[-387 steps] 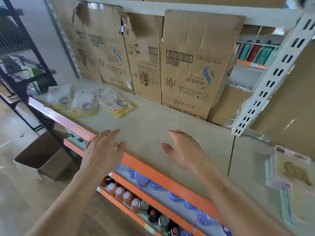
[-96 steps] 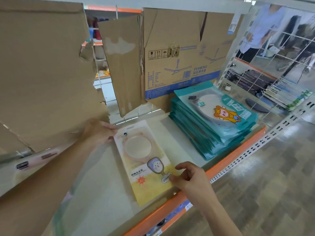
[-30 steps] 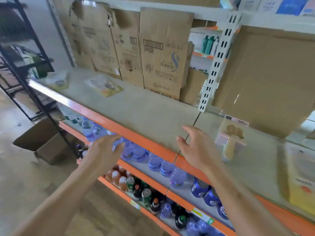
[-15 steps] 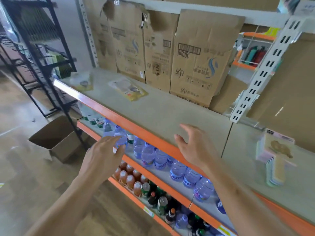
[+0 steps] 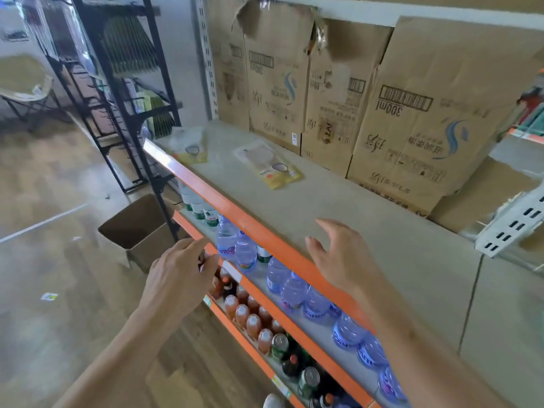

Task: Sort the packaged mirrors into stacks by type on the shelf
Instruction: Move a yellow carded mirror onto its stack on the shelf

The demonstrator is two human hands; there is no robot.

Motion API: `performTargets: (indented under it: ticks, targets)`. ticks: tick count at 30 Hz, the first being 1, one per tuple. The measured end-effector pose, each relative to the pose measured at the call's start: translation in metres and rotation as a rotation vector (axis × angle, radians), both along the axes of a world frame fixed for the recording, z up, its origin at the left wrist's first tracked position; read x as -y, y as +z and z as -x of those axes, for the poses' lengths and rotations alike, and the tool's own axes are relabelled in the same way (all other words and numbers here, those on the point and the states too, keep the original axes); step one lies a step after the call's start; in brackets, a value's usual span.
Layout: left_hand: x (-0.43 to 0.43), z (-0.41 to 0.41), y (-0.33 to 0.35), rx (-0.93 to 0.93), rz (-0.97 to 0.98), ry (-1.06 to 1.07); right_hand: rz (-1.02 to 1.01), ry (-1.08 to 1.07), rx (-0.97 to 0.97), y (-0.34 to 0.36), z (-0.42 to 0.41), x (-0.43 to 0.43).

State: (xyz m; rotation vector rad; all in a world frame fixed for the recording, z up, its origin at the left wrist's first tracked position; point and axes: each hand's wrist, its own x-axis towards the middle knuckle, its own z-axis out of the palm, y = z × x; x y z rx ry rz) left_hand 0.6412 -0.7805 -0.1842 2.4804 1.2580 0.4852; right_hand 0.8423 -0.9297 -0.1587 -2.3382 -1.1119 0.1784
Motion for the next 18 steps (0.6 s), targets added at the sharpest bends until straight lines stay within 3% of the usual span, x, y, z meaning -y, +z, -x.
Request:
performTargets:
  ticks: [18]
  targets:
    - [-0.118,-0.109,0.009,-0.071,-0.018,-0.032,0.049,0.005,-0.109,-0.015,-0.097,-0.106]
